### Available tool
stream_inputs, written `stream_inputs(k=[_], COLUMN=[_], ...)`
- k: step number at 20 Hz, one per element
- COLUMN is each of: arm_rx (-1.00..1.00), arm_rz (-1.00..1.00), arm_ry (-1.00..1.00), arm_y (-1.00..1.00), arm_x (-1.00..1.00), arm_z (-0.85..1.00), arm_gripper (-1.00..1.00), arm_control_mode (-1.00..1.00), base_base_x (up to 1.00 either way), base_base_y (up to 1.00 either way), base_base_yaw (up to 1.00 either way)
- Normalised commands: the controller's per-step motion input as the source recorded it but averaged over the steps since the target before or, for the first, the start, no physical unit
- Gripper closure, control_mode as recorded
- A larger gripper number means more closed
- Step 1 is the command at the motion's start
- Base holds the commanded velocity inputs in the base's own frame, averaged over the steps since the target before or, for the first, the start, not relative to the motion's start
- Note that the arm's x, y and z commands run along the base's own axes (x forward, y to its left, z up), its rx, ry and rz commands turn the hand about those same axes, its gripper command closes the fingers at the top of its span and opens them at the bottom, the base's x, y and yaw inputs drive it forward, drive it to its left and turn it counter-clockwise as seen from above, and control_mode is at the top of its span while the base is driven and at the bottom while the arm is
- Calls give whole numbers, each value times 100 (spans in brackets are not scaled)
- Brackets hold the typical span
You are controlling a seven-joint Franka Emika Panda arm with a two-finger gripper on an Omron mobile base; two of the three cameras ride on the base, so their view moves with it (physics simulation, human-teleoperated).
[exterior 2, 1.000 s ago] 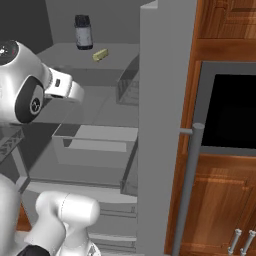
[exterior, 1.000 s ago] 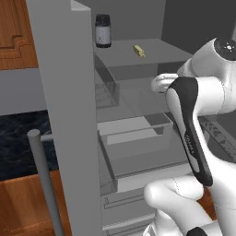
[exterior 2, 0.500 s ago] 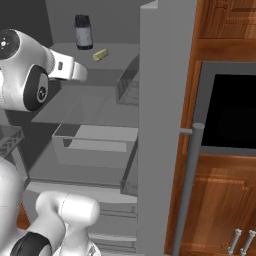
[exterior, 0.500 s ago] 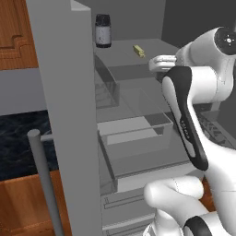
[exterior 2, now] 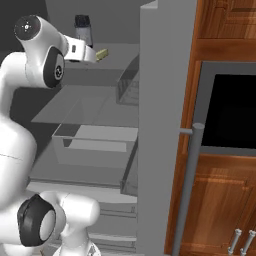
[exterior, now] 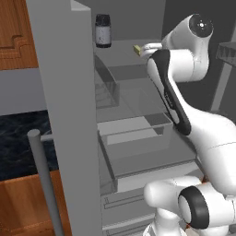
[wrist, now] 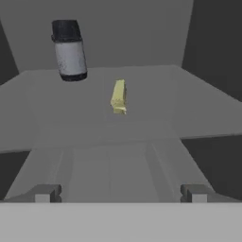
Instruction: Retrieve the butter from the fridge and place it on a plate on the dining table. Then retrieve the butter knife by the fridge and place it near the plate.
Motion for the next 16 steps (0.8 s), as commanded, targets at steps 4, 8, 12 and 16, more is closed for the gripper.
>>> stream_inputs(k=[4, 8, 12, 16], arm_rx=[-3, 0, -4, -4], arm_rz=[0, 0, 0, 0], arm_ry=[0, -10, -1, 9], arm_y=[-5, -5, 1, 6], arm_x=[65, 61, 87, 73], arm_z=[-24, -16, -6, 0], arm_gripper=[-100, -100, -100, -100], arm_control_mode=[-100, -100, -100, -100], base_base_x=[0, 0, 0, 0], base_base_y=[0, 0, 0, 0], base_base_yaw=[0, 0, 0, 0])
